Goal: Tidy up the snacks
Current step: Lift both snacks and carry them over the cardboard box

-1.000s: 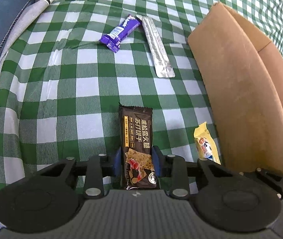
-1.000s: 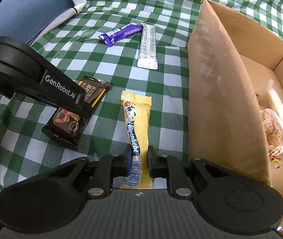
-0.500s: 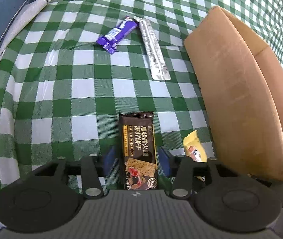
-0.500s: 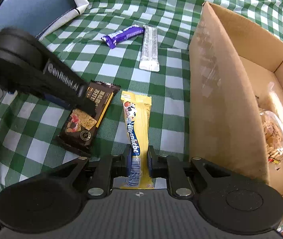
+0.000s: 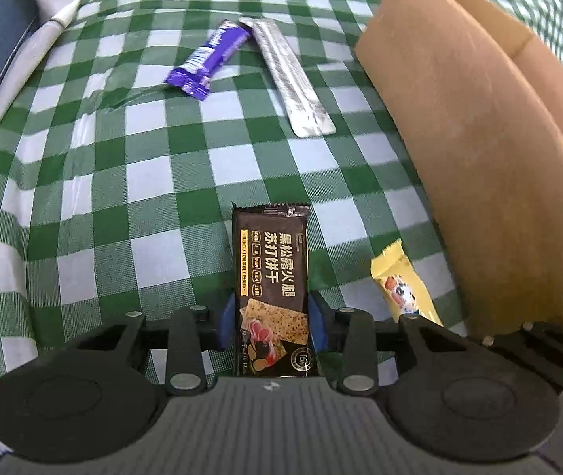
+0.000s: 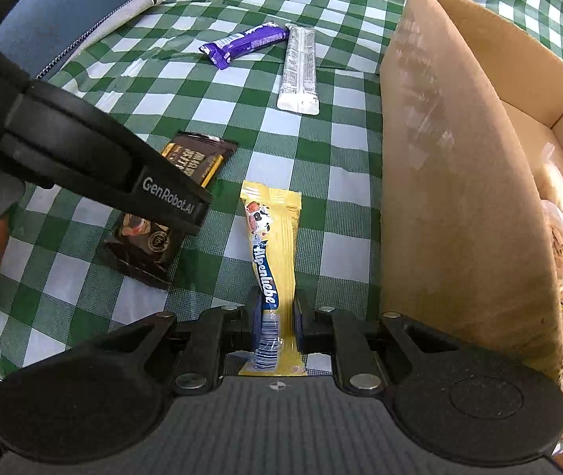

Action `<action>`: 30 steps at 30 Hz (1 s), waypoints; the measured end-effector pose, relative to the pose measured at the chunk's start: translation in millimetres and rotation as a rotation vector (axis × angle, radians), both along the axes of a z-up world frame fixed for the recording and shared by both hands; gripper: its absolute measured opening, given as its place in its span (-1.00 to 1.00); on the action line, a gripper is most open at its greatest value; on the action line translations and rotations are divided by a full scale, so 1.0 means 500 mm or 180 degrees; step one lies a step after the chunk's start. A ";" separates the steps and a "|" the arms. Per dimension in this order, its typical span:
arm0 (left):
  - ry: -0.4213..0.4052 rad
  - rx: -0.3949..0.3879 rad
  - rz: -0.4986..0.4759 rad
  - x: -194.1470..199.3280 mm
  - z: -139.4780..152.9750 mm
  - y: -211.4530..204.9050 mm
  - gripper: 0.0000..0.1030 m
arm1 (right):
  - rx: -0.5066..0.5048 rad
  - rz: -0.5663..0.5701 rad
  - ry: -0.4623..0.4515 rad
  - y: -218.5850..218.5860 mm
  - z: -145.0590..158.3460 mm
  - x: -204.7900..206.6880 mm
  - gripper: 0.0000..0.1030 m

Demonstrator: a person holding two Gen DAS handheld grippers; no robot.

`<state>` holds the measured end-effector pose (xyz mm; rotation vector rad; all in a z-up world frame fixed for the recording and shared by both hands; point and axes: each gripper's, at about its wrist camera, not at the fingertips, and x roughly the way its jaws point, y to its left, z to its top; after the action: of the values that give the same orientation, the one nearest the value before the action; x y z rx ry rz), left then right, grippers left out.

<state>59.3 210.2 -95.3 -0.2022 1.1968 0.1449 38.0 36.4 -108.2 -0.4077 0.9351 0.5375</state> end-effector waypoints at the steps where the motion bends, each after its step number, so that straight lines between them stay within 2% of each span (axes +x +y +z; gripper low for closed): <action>1: -0.0032 -0.0042 0.0050 -0.002 0.005 0.006 -0.21 | 0.0006 0.0008 -0.0018 -0.001 0.002 -0.002 -0.69; 5: -0.0174 -0.0243 0.0217 -0.013 0.027 0.024 -0.27 | 0.0006 0.0056 -0.0120 -0.007 0.014 -0.012 -0.69; 10: -0.0280 -0.0331 0.0314 -0.025 0.048 0.032 -0.27 | 0.0060 0.0145 -0.0296 -0.016 0.041 -0.026 -0.69; 13: -0.0387 -0.0377 0.0370 -0.033 0.065 0.037 -0.28 | 0.0118 0.0190 -0.0457 -0.025 0.071 -0.038 -0.69; 16: -0.0562 -0.0489 0.0475 -0.039 0.084 0.043 -0.28 | 0.0333 0.0213 -0.0574 -0.043 0.119 -0.040 -0.69; 20: -0.0804 -0.0525 0.0566 -0.046 0.114 0.043 -0.27 | 0.0665 0.0249 -0.0892 -0.082 0.200 -0.046 -0.69; 24: -0.1020 -0.0521 0.0603 -0.044 0.134 0.040 -0.27 | 0.0901 0.0288 -0.1368 -0.139 0.270 -0.038 -0.69; 27: -0.1190 -0.0532 0.0625 -0.041 0.147 0.036 -0.27 | 0.0968 0.0284 -0.1745 -0.187 0.299 -0.023 -0.69; 30: -0.1334 -0.0552 0.0607 -0.035 0.158 0.026 -0.27 | 0.0954 0.0177 -0.1991 -0.232 0.297 0.002 -0.69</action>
<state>41.9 223.5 -16.1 -0.4754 0.7706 0.1561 39.1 -79.5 40.4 -0.3014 0.2365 0.5451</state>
